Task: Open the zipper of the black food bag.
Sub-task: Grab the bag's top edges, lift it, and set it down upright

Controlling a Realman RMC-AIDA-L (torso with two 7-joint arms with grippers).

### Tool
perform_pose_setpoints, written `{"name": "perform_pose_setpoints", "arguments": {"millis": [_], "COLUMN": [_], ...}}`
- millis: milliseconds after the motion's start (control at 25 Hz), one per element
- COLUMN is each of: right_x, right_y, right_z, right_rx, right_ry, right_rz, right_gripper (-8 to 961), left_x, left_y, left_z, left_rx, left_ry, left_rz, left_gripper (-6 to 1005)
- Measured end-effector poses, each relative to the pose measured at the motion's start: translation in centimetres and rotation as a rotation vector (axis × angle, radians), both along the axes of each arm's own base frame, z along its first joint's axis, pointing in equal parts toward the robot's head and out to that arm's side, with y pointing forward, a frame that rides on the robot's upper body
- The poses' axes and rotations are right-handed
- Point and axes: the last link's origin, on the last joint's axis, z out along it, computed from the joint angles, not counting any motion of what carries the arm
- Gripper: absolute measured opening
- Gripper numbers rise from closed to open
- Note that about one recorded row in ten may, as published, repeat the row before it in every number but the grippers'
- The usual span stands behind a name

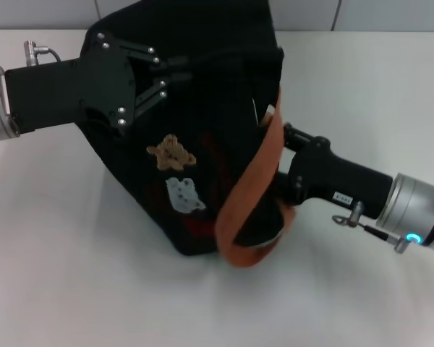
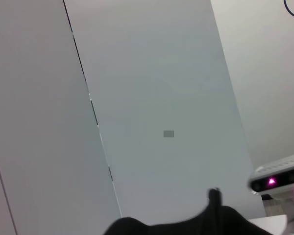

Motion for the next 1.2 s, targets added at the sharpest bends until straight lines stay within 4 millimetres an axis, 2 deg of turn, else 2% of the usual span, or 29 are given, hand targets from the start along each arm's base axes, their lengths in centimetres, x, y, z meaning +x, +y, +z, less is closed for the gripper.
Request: {"name": "perform_pose_setpoints", "arguments": {"millis": [200, 360, 520, 800, 1040, 1200], "right_x": [0.2, 1.9, 2.5, 2.6, 4.0, 4.4], "right_y": [-0.6, -0.9, -1.3, -1.1, -1.4, -1.2], "right_z": [0.2, 1.7, 2.5, 3.1, 3.8, 4.9], "right_rx": [0.069, 0.203, 0.249, 0.283, 0.302, 0.275], "right_ry": [0.044, 0.104, 0.140, 0.169, 0.197, 0.262], "right_rz": [-0.017, -0.122, -0.149, -0.178, -0.265, -0.303], "right_gripper": [778, 777, 776, 771, 768, 765], "left_x": [0.3, 0.4, 0.1, -0.2, -0.4, -0.4], "left_y": [0.1, -0.1, -0.4, -0.4, -0.6, -0.6], "left_z": [-0.1, -0.4, -0.4, -0.5, -0.5, -0.6], "left_rx": [-0.005, -0.017, -0.016, -0.015, -0.012, -0.009], "left_ry": [-0.003, 0.003, 0.006, 0.011, 0.009, 0.011], "left_rz": [-0.013, -0.019, -0.022, -0.015, -0.010, -0.014], "left_gripper": [91, 90, 90, 89, 89, 89]}}
